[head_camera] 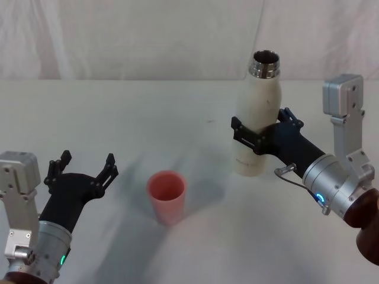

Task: Grasp the thermos with one hand and pour water into the cup lid.

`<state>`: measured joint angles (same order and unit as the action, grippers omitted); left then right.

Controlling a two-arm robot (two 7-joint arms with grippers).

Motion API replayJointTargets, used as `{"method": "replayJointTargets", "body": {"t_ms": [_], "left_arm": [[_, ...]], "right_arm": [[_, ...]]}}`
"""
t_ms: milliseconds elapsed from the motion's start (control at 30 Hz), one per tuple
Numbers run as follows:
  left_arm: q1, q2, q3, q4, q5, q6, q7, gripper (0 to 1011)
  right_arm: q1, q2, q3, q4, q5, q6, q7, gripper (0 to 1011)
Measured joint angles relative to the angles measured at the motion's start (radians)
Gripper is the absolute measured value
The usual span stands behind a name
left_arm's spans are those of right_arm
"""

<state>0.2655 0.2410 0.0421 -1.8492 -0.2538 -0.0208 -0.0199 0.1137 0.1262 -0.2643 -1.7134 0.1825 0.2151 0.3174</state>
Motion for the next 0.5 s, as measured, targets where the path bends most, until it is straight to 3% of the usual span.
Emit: {"method": "replayJointTargets", "body": {"t_ms": [300,500], "left_arm": [[0.0,0.0,0.0,0.0,0.0,0.0,0.0,1001],[0.0,0.0,0.0,0.0,0.0,0.0,0.0,1001]], "right_arm": [[0.01,0.022,-0.02,0.013,0.005,-0.022,-0.024,957],[0.04,0.028,-0.042,0.059,-0.007,-0.053,-0.048,957]]}}
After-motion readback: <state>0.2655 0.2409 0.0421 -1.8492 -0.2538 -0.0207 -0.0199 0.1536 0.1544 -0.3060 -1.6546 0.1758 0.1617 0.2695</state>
